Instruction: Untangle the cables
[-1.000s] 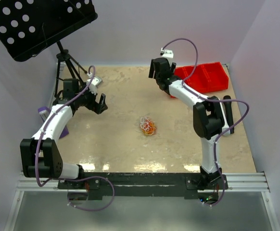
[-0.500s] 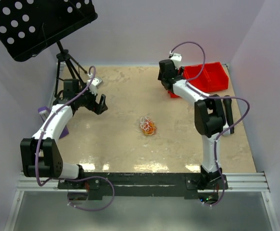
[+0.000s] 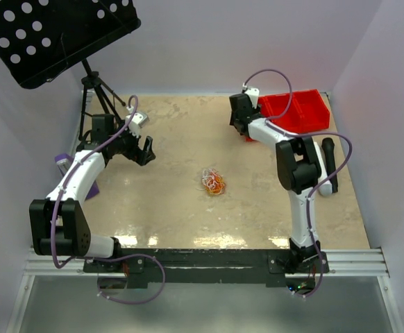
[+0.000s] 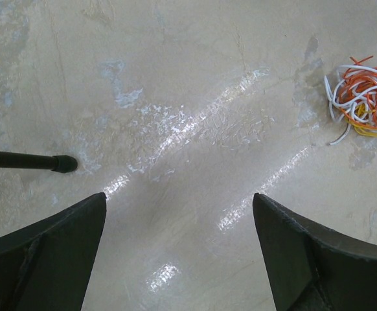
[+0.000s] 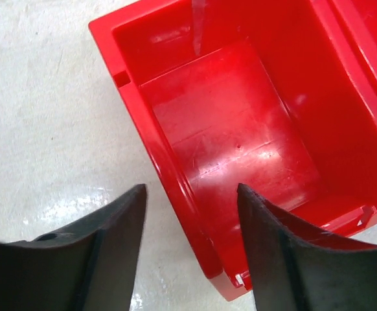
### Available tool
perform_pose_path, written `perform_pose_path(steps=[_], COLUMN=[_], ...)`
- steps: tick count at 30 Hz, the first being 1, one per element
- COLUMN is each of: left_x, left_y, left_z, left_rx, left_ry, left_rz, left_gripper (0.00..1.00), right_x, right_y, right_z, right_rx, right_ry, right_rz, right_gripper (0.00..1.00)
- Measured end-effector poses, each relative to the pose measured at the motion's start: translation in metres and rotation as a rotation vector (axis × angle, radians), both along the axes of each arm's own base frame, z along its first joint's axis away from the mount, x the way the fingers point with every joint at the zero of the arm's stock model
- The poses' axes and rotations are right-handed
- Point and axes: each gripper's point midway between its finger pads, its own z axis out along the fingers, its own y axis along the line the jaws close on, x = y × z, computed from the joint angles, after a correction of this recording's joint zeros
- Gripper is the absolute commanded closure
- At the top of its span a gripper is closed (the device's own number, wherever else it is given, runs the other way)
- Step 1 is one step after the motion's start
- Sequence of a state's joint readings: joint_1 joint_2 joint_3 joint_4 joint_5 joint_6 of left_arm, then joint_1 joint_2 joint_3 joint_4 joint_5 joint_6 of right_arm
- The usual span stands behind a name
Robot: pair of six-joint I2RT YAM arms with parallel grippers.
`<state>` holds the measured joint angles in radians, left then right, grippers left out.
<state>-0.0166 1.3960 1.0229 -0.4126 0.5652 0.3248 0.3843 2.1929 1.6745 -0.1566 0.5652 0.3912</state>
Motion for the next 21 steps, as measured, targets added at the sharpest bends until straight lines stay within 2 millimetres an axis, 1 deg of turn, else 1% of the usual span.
perform_pose_path(steps=[4, 5, 8, 11, 14, 17, 18, 21], left_x=[0.000, 0.000, 0.000, 0.000, 0.000, -0.001, -0.001, -0.001], left_y=[0.000, 0.000, -0.001, -0.001, -0.001, -0.001, -0.001, -0.001], left_z=[0.000, 0.000, 0.001, 0.001, 0.001, 0.001, 0.002, 0.004], left_rx=[-0.001, -0.001, -0.004, -0.006, -0.007, -0.010, -0.010, -0.011], left_ry=[0.000, 0.000, -0.001, 0.000, 0.001, 0.002, 0.002, -0.004], left_rz=[-0.001, -0.001, -0.003, -0.003, -0.002, 0.001, 0.001, 0.002], left_gripper=[0.00, 0.00, 0.00, 0.00, 0.00, 0.00, 0.00, 0.00], right_x=[-0.003, -0.004, -0.004, -0.007, -0.015, -0.026, -0.030, -0.046], right_y=[0.004, 0.004, 0.007, 0.011, 0.022, 0.042, 0.052, 0.090], right_z=[-0.006, -0.008, -0.009, -0.011, -0.012, -0.012, -0.012, -0.012], right_rx=[0.011, 0.011, 0.014, 0.011, 0.019, 0.030, 0.036, 0.051], right_ry=[0.016, 0.020, 0.018, 0.013, 0.008, 0.006, 0.006, 0.004], right_rz=[0.020, 0.021, 0.033, 0.027, 0.029, 0.056, 0.069, 0.131], right_gripper=[0.71, 0.73, 0.74, 0.78, 0.79, 0.80, 0.79, 0.78])
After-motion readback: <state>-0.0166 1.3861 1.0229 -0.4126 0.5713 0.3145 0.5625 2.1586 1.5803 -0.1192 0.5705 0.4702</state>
